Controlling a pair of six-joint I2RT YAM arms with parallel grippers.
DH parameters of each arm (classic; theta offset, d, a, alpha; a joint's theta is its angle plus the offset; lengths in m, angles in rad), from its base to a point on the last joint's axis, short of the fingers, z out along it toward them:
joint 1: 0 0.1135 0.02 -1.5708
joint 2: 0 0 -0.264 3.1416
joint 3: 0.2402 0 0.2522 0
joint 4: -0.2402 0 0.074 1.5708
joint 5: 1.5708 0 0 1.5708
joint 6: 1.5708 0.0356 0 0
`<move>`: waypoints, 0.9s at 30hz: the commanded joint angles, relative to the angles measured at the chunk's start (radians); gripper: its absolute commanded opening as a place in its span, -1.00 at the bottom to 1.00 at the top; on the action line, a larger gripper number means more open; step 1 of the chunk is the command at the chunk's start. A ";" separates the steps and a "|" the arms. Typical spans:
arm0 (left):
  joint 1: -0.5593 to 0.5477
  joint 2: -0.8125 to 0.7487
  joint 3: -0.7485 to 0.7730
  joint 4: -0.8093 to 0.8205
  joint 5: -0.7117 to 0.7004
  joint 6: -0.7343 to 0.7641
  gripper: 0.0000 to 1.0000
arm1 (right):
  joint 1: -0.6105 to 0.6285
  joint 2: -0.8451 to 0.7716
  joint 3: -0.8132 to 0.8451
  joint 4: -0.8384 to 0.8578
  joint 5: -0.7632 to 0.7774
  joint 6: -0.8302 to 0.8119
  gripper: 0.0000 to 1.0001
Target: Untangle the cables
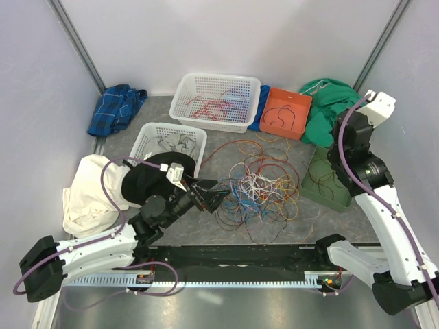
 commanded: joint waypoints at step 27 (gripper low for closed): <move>-0.003 0.043 0.023 -0.030 -0.063 -0.024 0.99 | -0.146 -0.121 -0.330 0.170 -0.537 0.198 0.65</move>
